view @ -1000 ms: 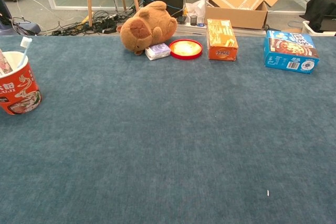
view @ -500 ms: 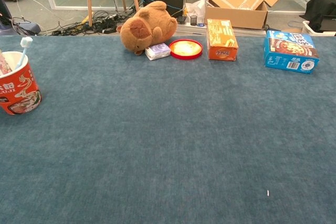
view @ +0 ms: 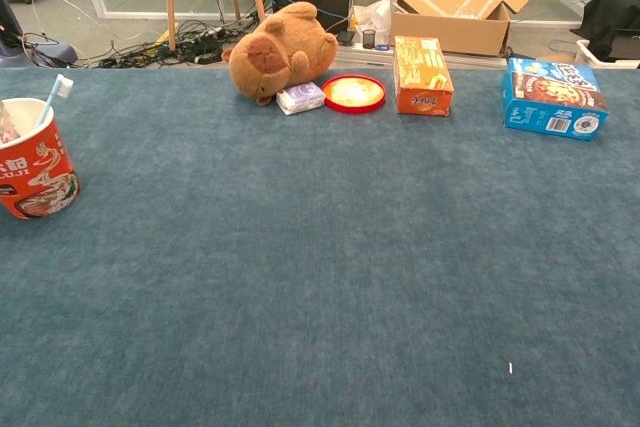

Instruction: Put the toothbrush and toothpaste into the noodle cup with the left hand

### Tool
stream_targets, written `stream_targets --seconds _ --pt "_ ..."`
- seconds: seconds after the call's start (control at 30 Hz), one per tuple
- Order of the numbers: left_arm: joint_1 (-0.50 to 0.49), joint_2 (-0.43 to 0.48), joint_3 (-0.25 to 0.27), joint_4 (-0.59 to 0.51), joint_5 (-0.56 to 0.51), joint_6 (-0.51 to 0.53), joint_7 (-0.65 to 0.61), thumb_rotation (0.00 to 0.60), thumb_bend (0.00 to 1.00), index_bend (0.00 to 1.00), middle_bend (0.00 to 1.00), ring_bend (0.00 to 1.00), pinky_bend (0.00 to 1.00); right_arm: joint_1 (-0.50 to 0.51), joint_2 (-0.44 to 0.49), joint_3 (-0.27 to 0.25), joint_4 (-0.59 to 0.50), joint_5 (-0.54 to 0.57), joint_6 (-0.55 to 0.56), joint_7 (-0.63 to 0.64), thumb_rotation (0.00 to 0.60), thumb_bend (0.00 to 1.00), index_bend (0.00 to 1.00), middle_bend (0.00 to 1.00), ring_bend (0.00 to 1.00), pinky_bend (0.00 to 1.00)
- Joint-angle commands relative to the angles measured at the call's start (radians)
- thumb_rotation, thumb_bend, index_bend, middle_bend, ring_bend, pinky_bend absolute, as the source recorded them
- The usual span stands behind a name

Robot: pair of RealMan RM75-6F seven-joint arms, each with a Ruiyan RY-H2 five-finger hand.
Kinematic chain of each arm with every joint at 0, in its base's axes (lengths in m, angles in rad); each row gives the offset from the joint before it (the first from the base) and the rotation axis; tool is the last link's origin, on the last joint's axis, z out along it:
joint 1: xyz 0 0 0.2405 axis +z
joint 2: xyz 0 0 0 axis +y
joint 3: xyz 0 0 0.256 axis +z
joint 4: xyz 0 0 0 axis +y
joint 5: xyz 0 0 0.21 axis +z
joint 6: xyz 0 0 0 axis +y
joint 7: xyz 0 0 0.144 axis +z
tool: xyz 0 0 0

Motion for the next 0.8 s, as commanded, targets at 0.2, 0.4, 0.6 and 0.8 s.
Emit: stream_targets --seconds 0.2,0.4,0.6,0.8 --pt "0.0 -0.012 0.007 0.012 0.009 -0.005 0.002 0.6 0.38 0.66 0.0 0.0 0.0 0.0 -0.001 0.0 0.003 0.001 0.0 0.004 0.6 0.16 0.19 0.26 0.24 0.6" --pt "0.0 -0.026 0.012 0.027 0.019 -0.003 0.001 0.6 0.38 0.66 0.0 0.0 0.0 0.0 0.0 0.0 0.006 0.002 -0.001 0.006 0.6 0.16 0.19 0.26 0.24 0.6" --pt "0.002 -0.041 0.02 0.048 0.041 0.006 -0.008 0.6 0.38 0.64 0.0 0.0 0.0 0.001 0.0 0.001 0.006 0.003 -0.002 0.007 0.6 0.16 0.19 0.26 0.24 0.6" --pt "0.003 -0.041 0.019 0.051 0.046 0.007 -0.016 0.6 0.38 0.6 0.0 0.0 0.0 0.002 0.0 0.001 0.007 0.005 -0.004 0.008 0.6 0.16 0.19 0.26 0.24 0.6"
